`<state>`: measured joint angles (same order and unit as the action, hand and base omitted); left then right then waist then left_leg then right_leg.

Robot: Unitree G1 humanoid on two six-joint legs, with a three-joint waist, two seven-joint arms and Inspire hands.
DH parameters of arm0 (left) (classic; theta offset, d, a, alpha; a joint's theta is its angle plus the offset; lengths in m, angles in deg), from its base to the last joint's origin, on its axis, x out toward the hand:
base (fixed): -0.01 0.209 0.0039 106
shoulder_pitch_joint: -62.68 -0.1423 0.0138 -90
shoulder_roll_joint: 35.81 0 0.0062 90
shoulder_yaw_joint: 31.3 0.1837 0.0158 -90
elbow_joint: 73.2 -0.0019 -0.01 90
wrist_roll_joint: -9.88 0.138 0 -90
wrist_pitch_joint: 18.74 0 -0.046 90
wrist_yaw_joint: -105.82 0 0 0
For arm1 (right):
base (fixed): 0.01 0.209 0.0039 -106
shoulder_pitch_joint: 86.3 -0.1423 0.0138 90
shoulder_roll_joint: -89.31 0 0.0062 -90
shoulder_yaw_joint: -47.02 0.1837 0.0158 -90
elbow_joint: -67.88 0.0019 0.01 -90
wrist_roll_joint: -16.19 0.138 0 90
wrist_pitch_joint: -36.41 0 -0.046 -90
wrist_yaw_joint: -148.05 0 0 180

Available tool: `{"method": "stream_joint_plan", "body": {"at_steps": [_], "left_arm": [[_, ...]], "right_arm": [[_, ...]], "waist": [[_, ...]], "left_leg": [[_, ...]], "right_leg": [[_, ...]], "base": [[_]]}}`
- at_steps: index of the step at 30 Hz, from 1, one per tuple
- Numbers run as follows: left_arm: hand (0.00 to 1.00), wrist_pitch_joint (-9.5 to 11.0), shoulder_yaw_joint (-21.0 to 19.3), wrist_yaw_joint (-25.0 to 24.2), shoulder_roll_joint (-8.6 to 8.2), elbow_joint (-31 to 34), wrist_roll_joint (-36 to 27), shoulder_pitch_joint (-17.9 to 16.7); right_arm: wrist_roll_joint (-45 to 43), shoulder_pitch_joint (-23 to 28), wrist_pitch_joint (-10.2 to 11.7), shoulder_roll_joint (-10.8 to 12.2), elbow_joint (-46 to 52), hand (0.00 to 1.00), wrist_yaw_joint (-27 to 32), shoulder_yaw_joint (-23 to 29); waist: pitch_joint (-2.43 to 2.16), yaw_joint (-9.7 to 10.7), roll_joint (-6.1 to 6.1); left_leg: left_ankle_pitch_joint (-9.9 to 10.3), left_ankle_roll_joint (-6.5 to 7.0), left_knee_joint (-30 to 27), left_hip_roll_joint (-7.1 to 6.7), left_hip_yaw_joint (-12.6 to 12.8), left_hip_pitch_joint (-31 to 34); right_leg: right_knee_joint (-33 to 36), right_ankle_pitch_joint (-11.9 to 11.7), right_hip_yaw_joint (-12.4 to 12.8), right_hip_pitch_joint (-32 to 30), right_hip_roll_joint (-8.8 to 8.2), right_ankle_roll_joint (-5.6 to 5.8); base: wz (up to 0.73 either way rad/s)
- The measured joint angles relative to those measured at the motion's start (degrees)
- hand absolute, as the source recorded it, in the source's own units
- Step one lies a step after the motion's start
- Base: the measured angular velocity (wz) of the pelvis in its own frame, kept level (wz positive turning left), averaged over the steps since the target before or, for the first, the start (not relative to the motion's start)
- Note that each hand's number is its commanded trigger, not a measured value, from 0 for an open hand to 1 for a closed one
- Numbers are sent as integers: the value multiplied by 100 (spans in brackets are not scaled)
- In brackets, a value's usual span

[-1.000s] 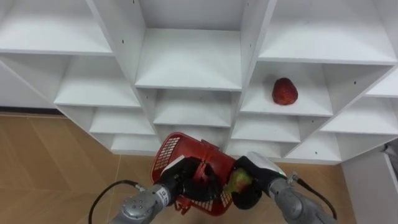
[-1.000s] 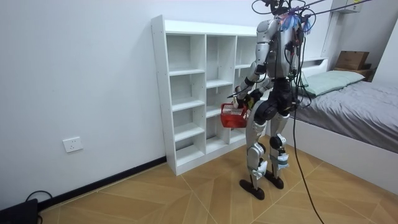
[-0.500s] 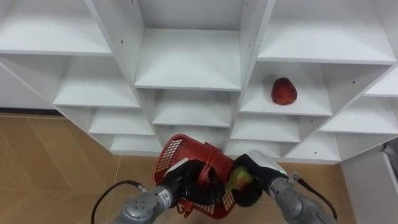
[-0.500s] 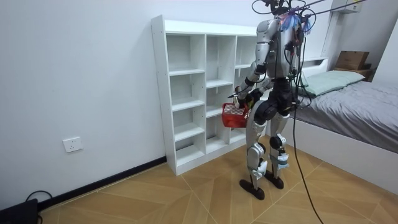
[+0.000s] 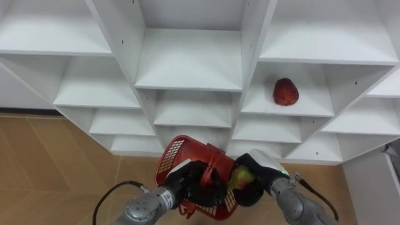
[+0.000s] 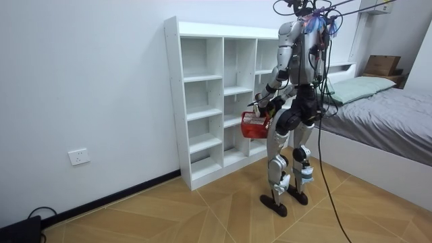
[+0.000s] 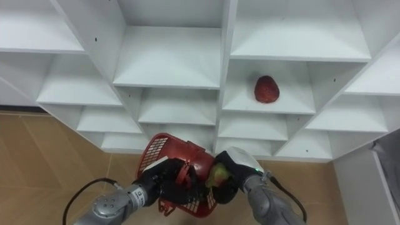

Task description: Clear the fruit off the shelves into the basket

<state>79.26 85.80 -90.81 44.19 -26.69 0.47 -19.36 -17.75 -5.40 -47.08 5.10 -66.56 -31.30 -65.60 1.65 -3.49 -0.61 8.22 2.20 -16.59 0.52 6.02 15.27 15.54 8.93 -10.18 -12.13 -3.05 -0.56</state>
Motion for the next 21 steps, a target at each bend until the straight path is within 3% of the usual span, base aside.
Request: {"method": "stream_joint_plan", "body": {"at_steps": [13,18,19,20,21], "left_arm": [[100,0,-2,3,-19,79,4,8],[100,0,-2,9,-32,78,5,8],[100,0,-2,9,-35,78,5,8],[100,0,-2,9,-38,78,5,8],[100,-1,-1,9,-39,78,4,7]], "right_arm": [[1,0,-9,122,-37,100,5,0],[34,0,-9,122,-47,100,6,-18],[34,0,-9,122,-47,67,6,-25],[33,0,-9,123,-48,15,6,-37],[34,0,-9,123,-51,0,6,-41]], "waist": [[-7,-8,19],[-13,-8,80],[-14,-8,88],[-17,-8,104],[-20,-8,110]], "left_leg": [[0,0,-8,7,9,-6],[1,-1,-1,7,9,-4],[1,-1,0,7,9,-4],[1,-1,2,6,8,-5],[1,-1,4,6,8,-6]], "right_leg": [[14,-1,47,-2,19,-1],[9,0,41,-3,19,0],[9,0,41,-3,19,0],[8,0,42,-3,19,0],[8,0,43,-4,18,0]], "base": [[0],[0],[0],[0],[0]]}}
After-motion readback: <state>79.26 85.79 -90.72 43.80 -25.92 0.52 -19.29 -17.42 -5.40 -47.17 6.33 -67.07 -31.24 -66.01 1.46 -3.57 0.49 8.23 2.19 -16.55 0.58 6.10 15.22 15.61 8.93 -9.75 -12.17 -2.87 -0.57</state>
